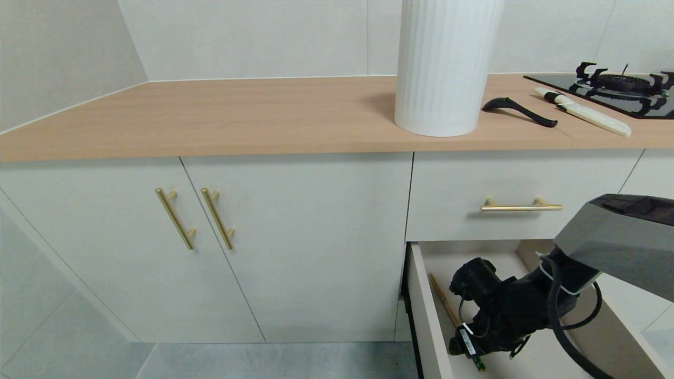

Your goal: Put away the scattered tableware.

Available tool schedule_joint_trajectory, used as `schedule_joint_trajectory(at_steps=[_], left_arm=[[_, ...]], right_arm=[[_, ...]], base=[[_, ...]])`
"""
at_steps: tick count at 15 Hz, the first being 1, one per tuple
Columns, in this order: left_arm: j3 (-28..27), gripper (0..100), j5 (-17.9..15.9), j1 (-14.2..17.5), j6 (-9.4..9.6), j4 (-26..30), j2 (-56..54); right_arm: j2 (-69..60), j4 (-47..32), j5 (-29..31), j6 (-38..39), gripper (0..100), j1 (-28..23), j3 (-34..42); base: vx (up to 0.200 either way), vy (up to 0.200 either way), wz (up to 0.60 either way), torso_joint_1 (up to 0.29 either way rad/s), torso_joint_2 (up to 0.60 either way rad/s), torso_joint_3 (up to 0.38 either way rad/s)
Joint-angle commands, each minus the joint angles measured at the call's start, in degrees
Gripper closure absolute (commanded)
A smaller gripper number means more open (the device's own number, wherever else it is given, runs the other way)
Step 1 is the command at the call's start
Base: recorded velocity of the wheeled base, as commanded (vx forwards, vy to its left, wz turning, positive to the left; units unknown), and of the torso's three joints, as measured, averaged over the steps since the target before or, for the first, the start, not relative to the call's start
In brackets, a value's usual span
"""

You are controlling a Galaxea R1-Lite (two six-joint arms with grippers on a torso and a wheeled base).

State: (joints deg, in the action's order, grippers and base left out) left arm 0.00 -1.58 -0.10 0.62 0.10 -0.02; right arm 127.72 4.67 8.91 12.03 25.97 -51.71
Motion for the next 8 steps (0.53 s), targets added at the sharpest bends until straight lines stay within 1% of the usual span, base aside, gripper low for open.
schedule_joint_trajectory(at_steps=[1, 3, 4, 5, 8], left_arm=[[0.0, 0, 0.0, 0.01, -0.01, -0.01, 0.02], [0.0, 0, 0.0, 0.01, -0.01, -0.01, 0.02], [0.0, 0, 0.0, 0.01, -0.01, -0.01, 0.02], [0.0, 0, 0.0, 0.01, -0.01, -0.01, 0.02], [0.0, 0, -0.09, 0.01, -0.01, -0.01, 0.02]], right_arm=[[-5.55, -0.1, 0.67, 0.01, 0, -0.57, 0.56], [-14.69, 0.43, 1.46, 0.01, 0, -1.53, 2.05], [-16.28, 0.43, 1.81, -0.08, 0, -1.8, 2.23], [-22.87, 0.43, 2.69, -0.61, 0, -2.32, 3.11], [-33.77, 0.43, 2.69, -2.72, 0, -3.47, 3.9]], base=[[0.0, 0.0, 0.0, 0.0, 0.0, 0.0], [0.0, 0.0, 0.0, 0.0, 0.0, 0.0], [0.0, 0.0, 0.0, 0.0, 0.0, 0.0], [0.0, 0.0, 0.0, 0.0, 0.0, 0.0], [0.0, 0.0, 0.0, 0.0, 0.0, 0.0]])
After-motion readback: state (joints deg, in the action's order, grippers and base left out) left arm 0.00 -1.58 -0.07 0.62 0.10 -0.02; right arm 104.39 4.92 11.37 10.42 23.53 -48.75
